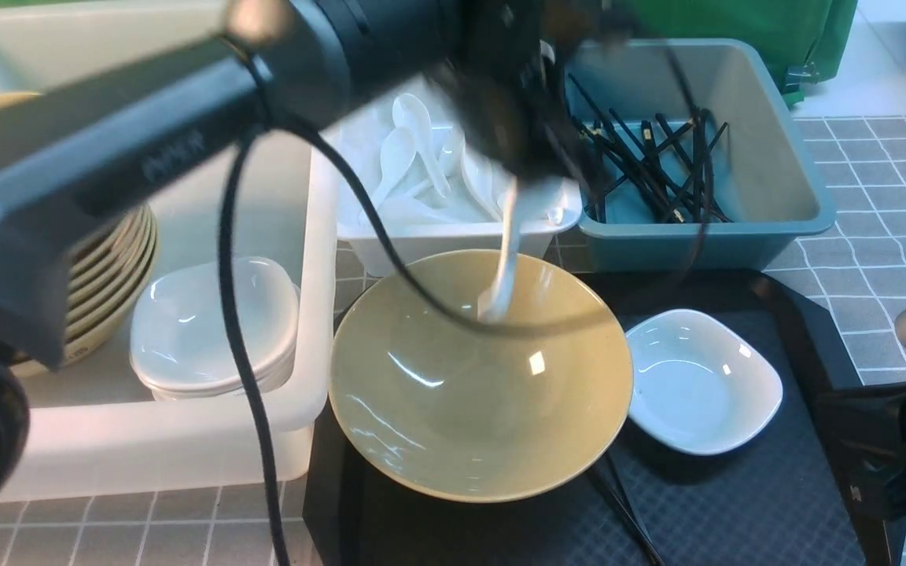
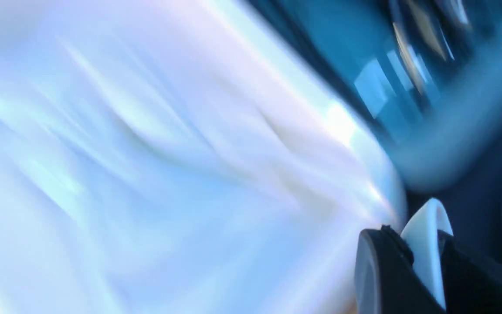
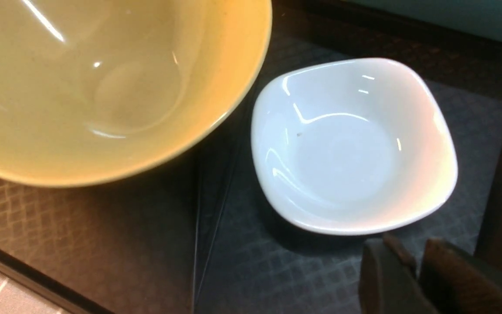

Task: On grey table put chopsticks spoon bowls plates into blue grey white boxes.
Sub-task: 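Pick up the spoon, then pick up a white spoon from the spoon tray with the left gripper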

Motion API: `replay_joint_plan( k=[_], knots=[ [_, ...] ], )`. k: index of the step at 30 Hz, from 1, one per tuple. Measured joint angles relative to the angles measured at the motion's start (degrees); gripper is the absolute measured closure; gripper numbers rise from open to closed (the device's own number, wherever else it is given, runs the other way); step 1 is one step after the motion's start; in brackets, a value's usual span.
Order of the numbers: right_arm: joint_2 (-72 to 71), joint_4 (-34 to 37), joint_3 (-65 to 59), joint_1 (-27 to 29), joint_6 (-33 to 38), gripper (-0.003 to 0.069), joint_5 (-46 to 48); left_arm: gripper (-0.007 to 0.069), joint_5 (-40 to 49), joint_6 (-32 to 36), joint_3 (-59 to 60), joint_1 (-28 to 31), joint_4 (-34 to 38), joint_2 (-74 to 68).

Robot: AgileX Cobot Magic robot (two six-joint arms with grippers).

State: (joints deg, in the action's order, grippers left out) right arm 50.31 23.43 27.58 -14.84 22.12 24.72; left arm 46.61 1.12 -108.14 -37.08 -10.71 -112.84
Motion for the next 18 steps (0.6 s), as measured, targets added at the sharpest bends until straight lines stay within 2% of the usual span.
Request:
replay_joint_plan(
  k=[3, 6, 9, 10, 11, 12, 14, 18],
  knots=[
    [0.0, 0.1, 0.0, 0.0, 0.0, 0.0509, 0.0, 0.0599, -11.9, -3.7, -0.2, 3.9, -4.4, -1.2],
    [0.0, 0.1, 0.0, 0.0, 0.0, 0.0509, 0.0, 0.0576, -19.4, -5.5, -0.2, 6.6, -6.5, -3.0],
    [0.0, 0.1, 0.0, 0.0, 0.0, 0.0509, 0.0, 0.0481, -26.1, -6.4, -0.2, 9.7, -8.0, -5.9],
    [0.0, 0.1, 0.0, 0.0, 0.0, 0.0509, 0.0, 0.0419, -26.7, -6.5, -0.2, 10.5, -8.2, -6.8],
    [0.0, 0.1, 0.0, 0.0, 0.0, 0.0509, 0.0, 0.0419, -26.7, -6.5, -0.2, 10.6, -8.2, -6.8],
    [0.0, 0.1, 0.0, 0.0, 0.0, 0.0509, 0.0, 0.0344, -26.7, -6.5, -0.2, 11.1, -8.8, -7.4],
    [0.0, 0.1, 0.0, 0.0, 0.0, 0.0509, 0.0, 0.0256, -25.3, -6.8, -0.2, 11.4, -9.4, -7.3],
    [0.0, 0.1, 0.0, 0.0, 0.0, 0.0508, 0.0, 0.0187, -13.8, -8.0, -0.2, 10.3, -6.6, -4.3]
  ],
)
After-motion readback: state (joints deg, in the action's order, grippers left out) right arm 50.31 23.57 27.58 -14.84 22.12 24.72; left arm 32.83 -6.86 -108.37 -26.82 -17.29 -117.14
